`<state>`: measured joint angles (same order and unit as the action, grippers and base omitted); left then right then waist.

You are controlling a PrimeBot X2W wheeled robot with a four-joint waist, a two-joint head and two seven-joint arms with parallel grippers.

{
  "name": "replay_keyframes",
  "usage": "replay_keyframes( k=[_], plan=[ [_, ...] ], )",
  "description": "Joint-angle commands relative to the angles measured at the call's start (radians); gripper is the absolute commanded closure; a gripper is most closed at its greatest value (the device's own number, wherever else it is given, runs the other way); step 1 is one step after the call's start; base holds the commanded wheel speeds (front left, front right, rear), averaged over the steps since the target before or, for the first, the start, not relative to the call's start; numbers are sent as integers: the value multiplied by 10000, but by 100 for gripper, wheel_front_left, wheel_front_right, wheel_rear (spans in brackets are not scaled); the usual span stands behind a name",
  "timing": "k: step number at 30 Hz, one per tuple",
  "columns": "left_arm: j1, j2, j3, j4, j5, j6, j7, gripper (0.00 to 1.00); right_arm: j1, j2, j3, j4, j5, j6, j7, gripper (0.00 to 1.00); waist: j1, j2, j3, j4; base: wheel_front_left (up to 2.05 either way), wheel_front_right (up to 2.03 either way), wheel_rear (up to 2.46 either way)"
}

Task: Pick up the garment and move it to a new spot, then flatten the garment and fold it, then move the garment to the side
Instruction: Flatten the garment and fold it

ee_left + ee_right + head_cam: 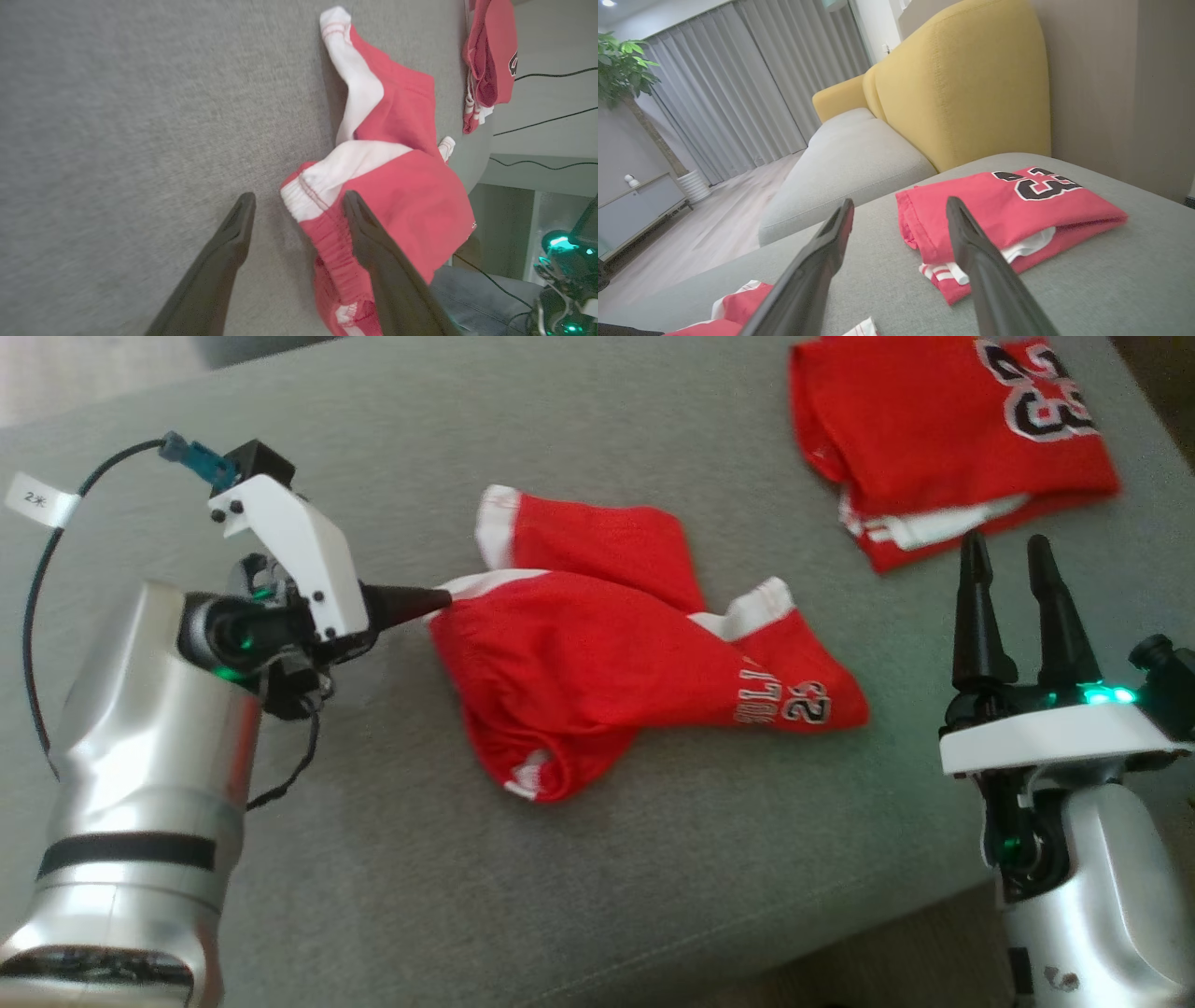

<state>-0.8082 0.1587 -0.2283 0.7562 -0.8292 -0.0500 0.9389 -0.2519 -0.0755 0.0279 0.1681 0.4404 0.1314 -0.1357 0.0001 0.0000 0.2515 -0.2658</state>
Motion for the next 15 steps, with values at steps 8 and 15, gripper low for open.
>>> replay_keyframes(
  k=[8, 15],
  plan=[
    [-841, 378, 469, 508, -534, -61, 923, 0, -374, 107, 287, 72, 29, -7, -321, 0, -1, 0, 241, -581, 0, 0, 0],
    [-948, 109, 398, 513, -676, -492, 381, 100, -305, 38, 292, 272, -149, -7, -301, 0, -1, 0, -238, -173, 0, 0, 0]
  ],
)
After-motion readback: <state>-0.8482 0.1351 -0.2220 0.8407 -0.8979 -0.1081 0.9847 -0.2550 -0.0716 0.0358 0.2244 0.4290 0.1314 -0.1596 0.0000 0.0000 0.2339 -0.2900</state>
